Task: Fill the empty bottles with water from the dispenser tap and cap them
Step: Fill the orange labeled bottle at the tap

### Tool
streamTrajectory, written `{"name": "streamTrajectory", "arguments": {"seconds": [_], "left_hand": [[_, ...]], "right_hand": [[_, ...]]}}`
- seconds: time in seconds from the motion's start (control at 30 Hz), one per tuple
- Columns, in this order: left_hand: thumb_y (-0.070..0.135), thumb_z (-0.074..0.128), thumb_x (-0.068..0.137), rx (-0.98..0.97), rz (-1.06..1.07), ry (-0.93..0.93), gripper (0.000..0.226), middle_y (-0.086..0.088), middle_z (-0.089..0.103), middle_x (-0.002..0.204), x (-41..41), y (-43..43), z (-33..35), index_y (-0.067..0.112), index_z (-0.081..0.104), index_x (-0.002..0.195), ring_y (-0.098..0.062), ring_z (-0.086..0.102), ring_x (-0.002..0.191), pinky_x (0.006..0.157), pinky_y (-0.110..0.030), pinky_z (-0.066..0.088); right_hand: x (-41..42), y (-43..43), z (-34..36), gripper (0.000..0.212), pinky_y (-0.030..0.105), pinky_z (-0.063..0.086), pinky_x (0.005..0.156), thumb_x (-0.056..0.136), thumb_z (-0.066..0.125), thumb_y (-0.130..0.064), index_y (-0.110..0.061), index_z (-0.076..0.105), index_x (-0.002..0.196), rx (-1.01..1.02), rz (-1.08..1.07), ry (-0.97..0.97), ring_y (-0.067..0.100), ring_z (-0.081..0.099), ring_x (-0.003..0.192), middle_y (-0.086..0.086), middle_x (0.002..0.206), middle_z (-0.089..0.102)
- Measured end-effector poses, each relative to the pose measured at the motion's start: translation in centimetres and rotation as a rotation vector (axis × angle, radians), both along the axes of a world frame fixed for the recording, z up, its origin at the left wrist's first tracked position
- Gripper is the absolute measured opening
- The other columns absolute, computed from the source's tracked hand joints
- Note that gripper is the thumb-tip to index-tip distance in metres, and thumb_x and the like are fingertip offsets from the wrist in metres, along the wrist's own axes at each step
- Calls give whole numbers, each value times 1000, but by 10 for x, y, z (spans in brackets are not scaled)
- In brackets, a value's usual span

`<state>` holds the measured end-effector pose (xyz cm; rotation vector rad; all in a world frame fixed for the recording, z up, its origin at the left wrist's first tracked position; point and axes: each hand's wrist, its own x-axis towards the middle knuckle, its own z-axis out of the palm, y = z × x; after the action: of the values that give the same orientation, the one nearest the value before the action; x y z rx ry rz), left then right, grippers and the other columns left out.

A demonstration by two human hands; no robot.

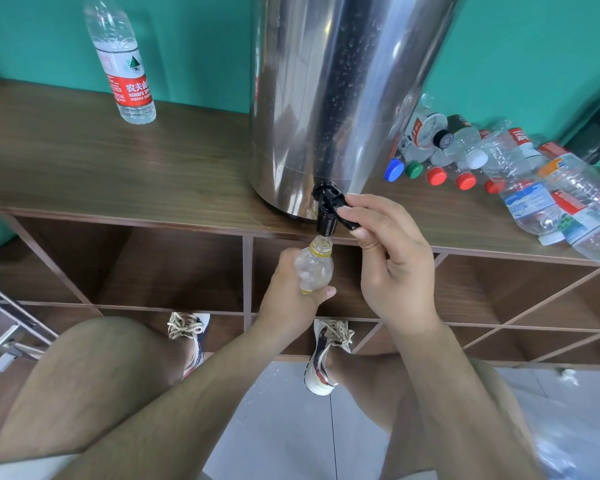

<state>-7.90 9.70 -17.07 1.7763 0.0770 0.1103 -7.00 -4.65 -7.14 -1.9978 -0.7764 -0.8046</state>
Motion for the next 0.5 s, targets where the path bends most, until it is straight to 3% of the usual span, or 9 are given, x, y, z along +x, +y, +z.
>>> {"name": "streamTrajectory", "arguments": {"seconds": [0.13,0.27,0.4,0.5], "left_hand": [[18,85,83,6,5,13,64,16,56,116,0,1,1,27,42,129,2,57,110,84,-12,41],[16,85,82,-1,14,4,64,12,58,117,1,0,-1,25,43,129,-3,58,111,90,-20,45],[16,85,82,-2,11,10,63,11,59,116,0,0,1,26,43,127,-2,58,110,85,-14,42],[15,86,82,-22,22,21,63,10,59,117,-1,0,2,28,43,127,-3,58,110,85,-13,42]], "right_hand": [[0,1,1,34,27,48,103,98,53,19,-1,74,116,9,1,1,24,65,121,11,128,67],[0,2,4,41,20,47,101,92,51,28,2,74,114,12,-11,-13,22,65,119,13,126,68],[2,4,10,48,17,47,99,87,48,32,2,75,113,6,-8,-24,8,63,117,10,122,67],[4,4,15,45,20,48,98,88,47,26,0,75,112,-8,-9,-26,13,65,113,11,118,69]]}}
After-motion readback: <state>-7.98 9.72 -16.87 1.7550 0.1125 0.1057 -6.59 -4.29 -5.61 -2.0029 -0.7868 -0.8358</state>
